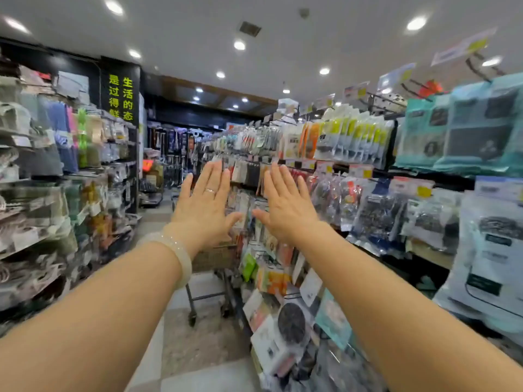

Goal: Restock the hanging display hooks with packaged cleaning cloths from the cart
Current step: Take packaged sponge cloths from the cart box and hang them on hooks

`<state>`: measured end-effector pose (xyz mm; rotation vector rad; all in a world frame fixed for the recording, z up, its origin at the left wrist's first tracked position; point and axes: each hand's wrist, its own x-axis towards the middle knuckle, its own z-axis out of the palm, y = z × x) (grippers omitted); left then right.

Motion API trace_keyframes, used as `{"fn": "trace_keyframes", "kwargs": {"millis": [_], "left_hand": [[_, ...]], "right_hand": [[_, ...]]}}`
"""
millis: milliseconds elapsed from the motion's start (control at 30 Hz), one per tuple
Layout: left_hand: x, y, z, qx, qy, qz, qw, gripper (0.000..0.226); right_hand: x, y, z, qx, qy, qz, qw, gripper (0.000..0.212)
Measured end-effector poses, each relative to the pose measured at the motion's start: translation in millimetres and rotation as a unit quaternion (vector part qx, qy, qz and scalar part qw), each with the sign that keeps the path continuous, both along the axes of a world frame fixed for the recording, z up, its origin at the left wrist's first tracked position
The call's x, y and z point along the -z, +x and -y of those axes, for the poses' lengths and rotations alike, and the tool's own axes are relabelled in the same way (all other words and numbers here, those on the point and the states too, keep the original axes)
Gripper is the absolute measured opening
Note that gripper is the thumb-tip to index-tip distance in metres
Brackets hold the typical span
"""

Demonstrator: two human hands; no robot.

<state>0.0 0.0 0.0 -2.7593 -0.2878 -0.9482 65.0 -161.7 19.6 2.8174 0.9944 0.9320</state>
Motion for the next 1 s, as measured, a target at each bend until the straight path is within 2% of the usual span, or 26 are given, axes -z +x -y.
{"fn": "trace_keyframes", "kwargs": {"millis": [300, 567, 667, 1000], "left_hand": [[15, 173, -98, -0.058, -0.048, -0.060, 0.995, 0.082], [59, 321, -209, -0.098, -0.071, -0.086, 0.989, 0.078], [70, 393, -262, -0.096, -0.088, -0.085, 0.988, 0.080], [116, 620, -415, -0.082, -0.147, -0.156, 0.973, 0.071]], "right_hand": [[12, 208, -116, -0.053, -0.026, -0.038, 0.998, 0.083], [67, 383, -222, -0.086, -0.030, -0.073, 0.993, 0.081], [85, 456, -271, -0.091, -0.028, -0.094, 0.991, 0.080], [135, 684, -411, -0.075, -0.044, -0.175, 0.981, 0.080]]}}
